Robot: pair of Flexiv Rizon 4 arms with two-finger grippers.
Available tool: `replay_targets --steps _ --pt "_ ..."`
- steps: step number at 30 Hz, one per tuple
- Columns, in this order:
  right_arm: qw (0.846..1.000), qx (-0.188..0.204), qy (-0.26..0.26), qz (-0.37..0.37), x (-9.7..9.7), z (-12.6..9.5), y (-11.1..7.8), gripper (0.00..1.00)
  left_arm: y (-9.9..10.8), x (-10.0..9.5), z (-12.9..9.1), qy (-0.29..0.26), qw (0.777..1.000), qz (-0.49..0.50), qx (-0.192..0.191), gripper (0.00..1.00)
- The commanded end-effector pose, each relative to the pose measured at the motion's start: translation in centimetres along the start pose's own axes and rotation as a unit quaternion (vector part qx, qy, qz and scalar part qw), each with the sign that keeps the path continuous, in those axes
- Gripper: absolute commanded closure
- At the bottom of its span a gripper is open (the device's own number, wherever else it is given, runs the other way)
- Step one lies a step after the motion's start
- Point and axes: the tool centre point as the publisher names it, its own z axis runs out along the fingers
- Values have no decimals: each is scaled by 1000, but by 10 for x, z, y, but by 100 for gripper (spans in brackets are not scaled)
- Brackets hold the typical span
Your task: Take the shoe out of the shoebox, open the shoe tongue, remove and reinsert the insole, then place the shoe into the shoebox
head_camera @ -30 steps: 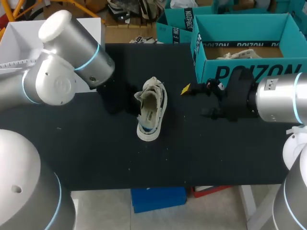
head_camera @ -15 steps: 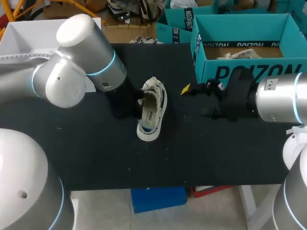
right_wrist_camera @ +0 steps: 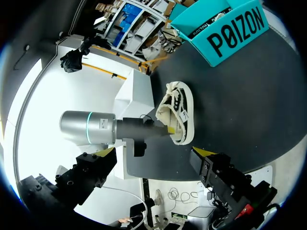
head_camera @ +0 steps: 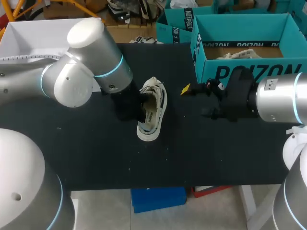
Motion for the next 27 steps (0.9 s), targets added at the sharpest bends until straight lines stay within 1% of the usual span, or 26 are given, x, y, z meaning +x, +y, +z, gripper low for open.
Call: replay_targets --steps 1,7,16,20,24,27 --pt "1000 0 0 0 0 0 0 0 1 -1 8 5 1000 -1 2 100" --pt "1000 0 0 0 0 0 0 0 0 1 13 12 1000 -4 7 100" --pt "1000 0 0 0 0 0 0 0 3 -3 -10 3 1000 5 -4 100" --pt "1000 0 0 0 0 0 0 0 4 -2 -20 21 999 23 -14 100" --pt "1000 0 0 0 0 0 0 0 2 2 -24 38 999 29 -17 100" --pt "1000 0 0 0 0 0 0 0 0 5 -20 44 999 29 -13 100"
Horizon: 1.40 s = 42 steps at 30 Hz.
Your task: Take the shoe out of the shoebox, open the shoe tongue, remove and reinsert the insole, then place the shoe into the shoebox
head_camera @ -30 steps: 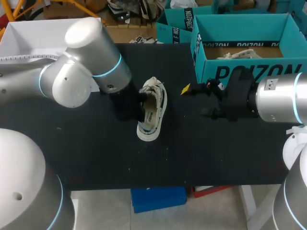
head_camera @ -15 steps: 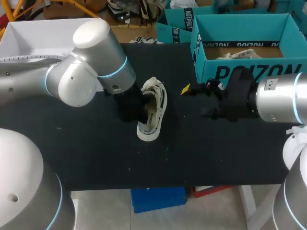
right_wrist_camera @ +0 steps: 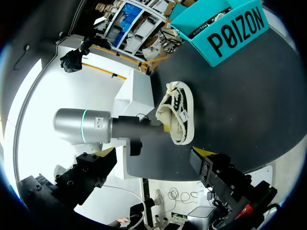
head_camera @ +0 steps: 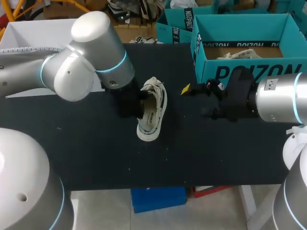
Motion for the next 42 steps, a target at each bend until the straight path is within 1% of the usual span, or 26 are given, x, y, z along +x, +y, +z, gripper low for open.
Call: replay_targets --steps 1,16,23,34,42 --pt "1000 0 0 0 0 0 0 0 -5 2 -1 10 1000 -1 0 100" --pt "1000 0 0 0 0 0 0 0 -5 -3 26 25 1000 0 18 100" --pt "1000 0 0 0 0 0 0 0 -4 -2 35 41 999 2 25 100" --pt "1000 0 0 0 0 0 0 0 -3 2 61 65 997 2 40 100" --pt "1000 0 0 0 0 0 0 0 -3 -1 66 61 997 -2 43 100"
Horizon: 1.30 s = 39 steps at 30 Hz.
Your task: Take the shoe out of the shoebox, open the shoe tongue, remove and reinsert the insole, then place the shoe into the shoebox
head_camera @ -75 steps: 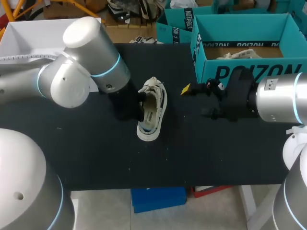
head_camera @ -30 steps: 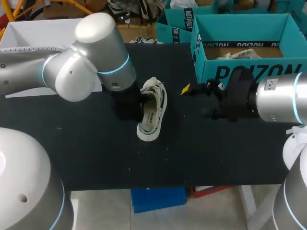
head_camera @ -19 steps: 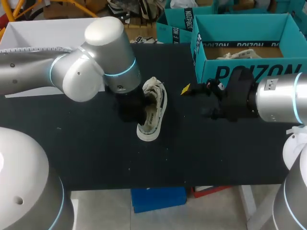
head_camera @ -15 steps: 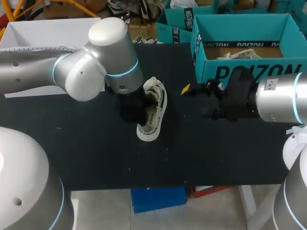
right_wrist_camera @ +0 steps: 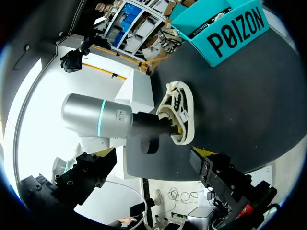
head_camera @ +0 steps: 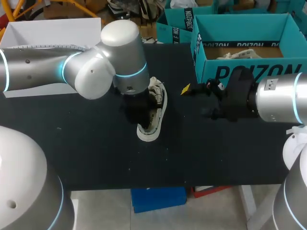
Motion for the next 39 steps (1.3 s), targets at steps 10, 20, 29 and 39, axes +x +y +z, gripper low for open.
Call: replay_targets --steps 10,20,29,39 --pt "1000 0 0 0 0 0 0 0 4 4 -22 -15 1000 -6 -11 100" --pt "1000 0 0 0 0 0 0 0 16 13 -75 -40 998 -26 -47 100" --pt "1000 0 0 0 0 0 0 0 16 24 -104 -44 996 -38 -70 100" --pt "1000 0 0 0 0 0 0 0 13 35 -110 -57 995 -57 -66 5"
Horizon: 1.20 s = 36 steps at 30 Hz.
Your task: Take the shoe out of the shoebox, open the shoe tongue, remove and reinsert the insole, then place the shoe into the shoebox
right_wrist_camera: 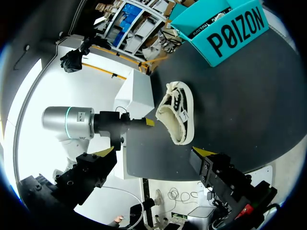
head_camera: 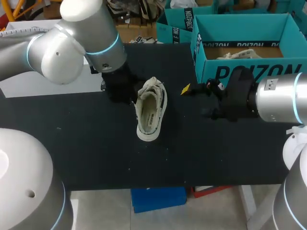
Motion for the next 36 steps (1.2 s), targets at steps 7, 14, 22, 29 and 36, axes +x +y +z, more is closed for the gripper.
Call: replay_targets --steps 7,14,22,29,36 --pt "1000 0 0 0 0 0 0 0 2 14 -13 -37 996 -69 38 0" --pt "1000 0 0 0 0 0 0 0 4 27 -26 -67 985 -140 75 0" --pt "1000 0 0 0 0 0 0 0 4 27 -26 -67 985 -140 75 0" --pt "1000 0 0 0 0 0 0 0 4 27 -26 -67 985 -140 75 0" --pt "1000 0 0 0 0 0 0 0 39 21 -25 -102 889 -444 42 0"
